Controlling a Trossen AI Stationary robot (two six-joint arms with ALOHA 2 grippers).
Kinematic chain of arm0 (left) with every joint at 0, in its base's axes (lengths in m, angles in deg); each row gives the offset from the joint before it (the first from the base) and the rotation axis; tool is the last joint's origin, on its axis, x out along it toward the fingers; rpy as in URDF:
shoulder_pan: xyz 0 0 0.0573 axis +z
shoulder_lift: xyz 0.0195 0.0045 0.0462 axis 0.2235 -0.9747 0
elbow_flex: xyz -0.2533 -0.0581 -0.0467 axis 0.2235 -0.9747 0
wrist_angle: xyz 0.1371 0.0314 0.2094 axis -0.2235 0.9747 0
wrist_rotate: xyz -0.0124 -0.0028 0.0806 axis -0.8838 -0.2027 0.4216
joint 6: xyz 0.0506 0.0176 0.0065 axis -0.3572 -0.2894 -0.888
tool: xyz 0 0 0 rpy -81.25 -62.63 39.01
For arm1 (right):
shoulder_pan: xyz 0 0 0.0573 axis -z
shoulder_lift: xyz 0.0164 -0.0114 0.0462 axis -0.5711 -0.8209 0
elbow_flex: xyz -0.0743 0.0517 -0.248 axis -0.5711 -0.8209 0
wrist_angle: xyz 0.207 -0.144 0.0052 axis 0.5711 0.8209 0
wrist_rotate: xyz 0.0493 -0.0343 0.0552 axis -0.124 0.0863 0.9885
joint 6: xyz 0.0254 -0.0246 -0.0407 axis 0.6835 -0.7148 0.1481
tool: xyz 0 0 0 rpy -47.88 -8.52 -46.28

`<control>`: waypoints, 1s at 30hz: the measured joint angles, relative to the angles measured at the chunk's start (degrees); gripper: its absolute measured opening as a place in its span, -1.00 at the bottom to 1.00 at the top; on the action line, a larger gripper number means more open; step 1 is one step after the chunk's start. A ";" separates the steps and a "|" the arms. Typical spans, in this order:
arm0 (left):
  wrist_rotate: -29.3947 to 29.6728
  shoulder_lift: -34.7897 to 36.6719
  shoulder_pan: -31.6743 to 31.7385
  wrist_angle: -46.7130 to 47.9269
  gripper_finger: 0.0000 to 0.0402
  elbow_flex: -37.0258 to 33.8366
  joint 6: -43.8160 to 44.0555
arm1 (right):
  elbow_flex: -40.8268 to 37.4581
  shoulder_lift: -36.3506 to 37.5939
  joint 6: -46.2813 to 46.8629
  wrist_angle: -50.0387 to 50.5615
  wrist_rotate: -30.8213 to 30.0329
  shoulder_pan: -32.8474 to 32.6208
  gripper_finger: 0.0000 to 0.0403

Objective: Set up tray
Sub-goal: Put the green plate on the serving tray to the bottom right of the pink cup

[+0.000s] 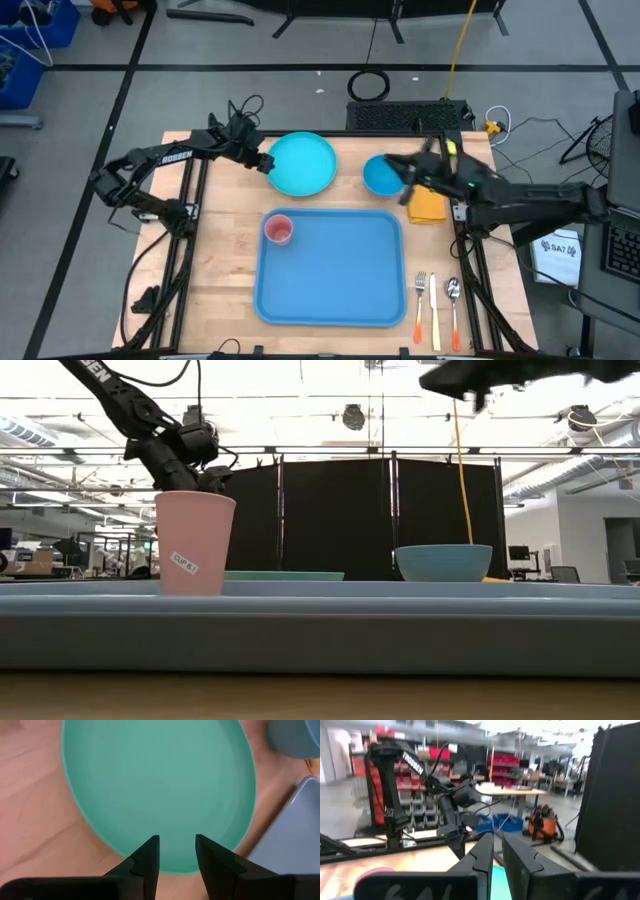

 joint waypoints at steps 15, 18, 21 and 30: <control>-1.53 0.00 0.09 -0.08 -0.36 0.00 -0.09 | -26.45 31.08 1.16 -4.47 -5.70 0.24 -0.92; -1.53 0.00 0.09 -0.03 -0.36 0.00 0.53 | -30.54 33.77 1.33 -6.62 -5.44 0.22 -0.93; -1.55 0.00 0.09 0.15 -0.36 0.00 1.67 | -30.83 34.51 3.72 -0.41 -4.02 0.26 -0.95; 3.34 0.00 0.55 2.27 -0.36 0.00 4.15 | -30.94 34.18 5.79 0.77 0.33 0.22 -0.99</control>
